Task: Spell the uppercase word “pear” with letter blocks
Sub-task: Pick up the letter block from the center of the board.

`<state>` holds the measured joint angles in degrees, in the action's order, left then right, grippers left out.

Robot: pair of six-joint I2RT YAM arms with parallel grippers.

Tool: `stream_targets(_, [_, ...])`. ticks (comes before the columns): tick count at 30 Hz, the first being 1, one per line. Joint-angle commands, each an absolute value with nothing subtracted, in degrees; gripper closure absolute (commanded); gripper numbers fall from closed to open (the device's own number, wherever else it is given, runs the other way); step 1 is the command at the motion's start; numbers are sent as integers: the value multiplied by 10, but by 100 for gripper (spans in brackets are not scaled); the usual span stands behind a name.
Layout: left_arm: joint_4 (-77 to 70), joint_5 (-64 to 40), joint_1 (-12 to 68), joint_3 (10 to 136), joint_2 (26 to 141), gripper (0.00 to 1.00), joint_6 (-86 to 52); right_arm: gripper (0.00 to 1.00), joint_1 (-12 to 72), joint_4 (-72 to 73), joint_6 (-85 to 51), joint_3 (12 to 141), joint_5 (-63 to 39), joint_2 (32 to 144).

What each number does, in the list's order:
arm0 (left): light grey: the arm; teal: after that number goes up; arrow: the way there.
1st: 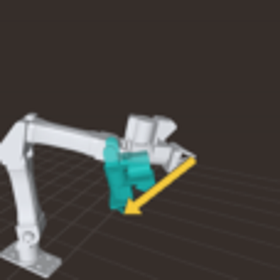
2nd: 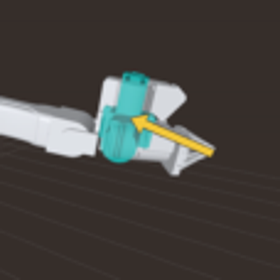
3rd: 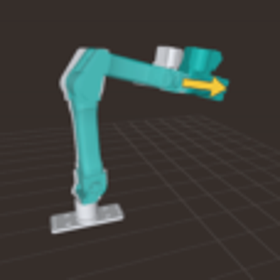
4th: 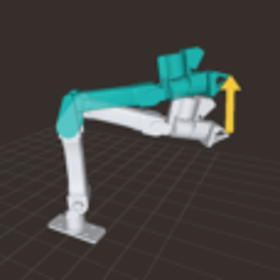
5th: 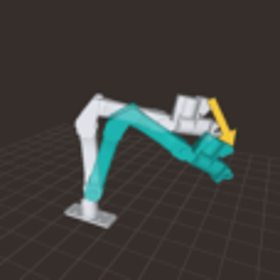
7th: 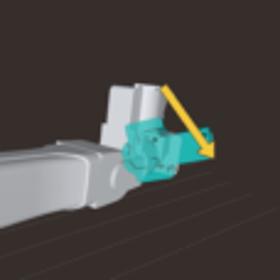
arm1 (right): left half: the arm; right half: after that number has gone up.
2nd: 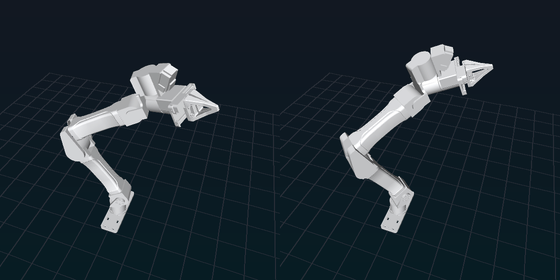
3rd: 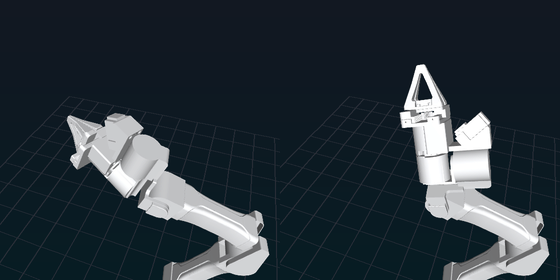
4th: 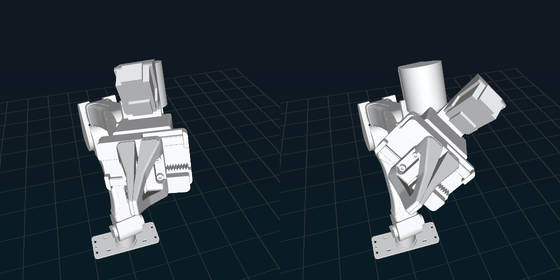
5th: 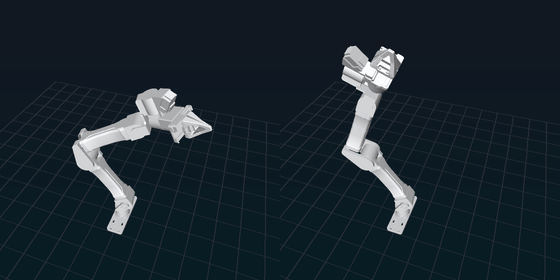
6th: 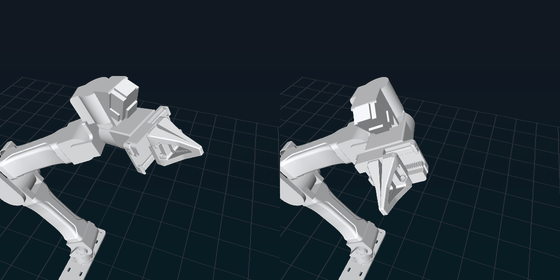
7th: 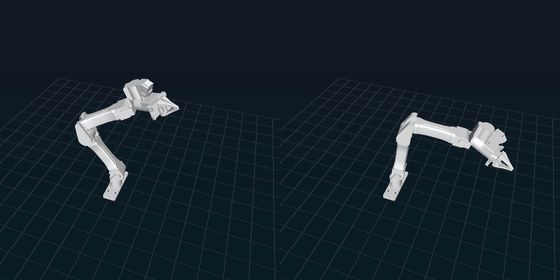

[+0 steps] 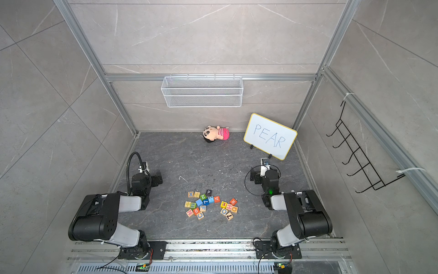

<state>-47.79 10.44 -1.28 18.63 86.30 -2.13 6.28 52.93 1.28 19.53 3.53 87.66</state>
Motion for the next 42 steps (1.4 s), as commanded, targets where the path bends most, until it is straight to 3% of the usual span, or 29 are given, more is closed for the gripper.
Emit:
stream_targets(1, [-505, 106, -18, 199, 864, 0, -20, 1, 61, 521, 8, 206, 28, 878])
stream_targets(4, [-483, 138, 4, 195, 815, 0, 2, 1, 62, 512, 6, 205, 50, 859])
stream_targets(6, [-360, 227, 66, 221, 698, 4, 17, 1, 73, 379, 3, 227, 85, 754])
stream_targets(8, [-241, 205, 83, 263, 593, 5, -42, 1, 75, 227, -84, 270, 107, 658])
stream_targets(10, [-131, 159, 91, 330, 539, 3, -99, 1, 75, 186, -196, 291, 83, 614])
stream_targets(11, [-76, 126, 99, 370, 530, 6, -120, 1, 74, 146, -290, 306, 65, 603])
stream_targets(12, [-30, 86, 112, 404, 533, 11, -134, 1, 71, 134, -290, 320, -29, 603])
stream_targets(14, [58, 67, 166, 472, 557, 15, -152, 1, 88, 124, -215, 360, -207, 631])
stream_targets(15, [103, 75, 209, 503, 576, 18, -156, 1, 109, 48, -180, 406, -217, 649])
stream_targets(17, [171, 101, 294, 543, 616, 21, -165, 1, 165, -51, -128, 453, -124, 669])
stream_targets(20, [211, 126, 398, 546, 664, 24, -219, 2, 233, -52, -83, 422, 40, 647])
stream_targets(25, [199, 139, 499, 505, 699, 22, -301, 13, 272, -24, -77, 358, 105, 578])
stream_targets(29, [208, 93, 503, 473, 707, 28, -359, 29, 352, -76, -35, 357, 164, 565])
stream_targets(32, [237, 83, 503, 468, 698, 35, -364, 32, 407, -73, -37, 333, 251, 545])
stream_targets(38, [311, 83, 497, 514, 684, 36, -308, 35, 419, 40, -25, 265, 286, 545])
stream_targets(42, [344, 67, 493, 562, 702, 29, -296, 41, 455, 106, 14, 258, 298, 585])
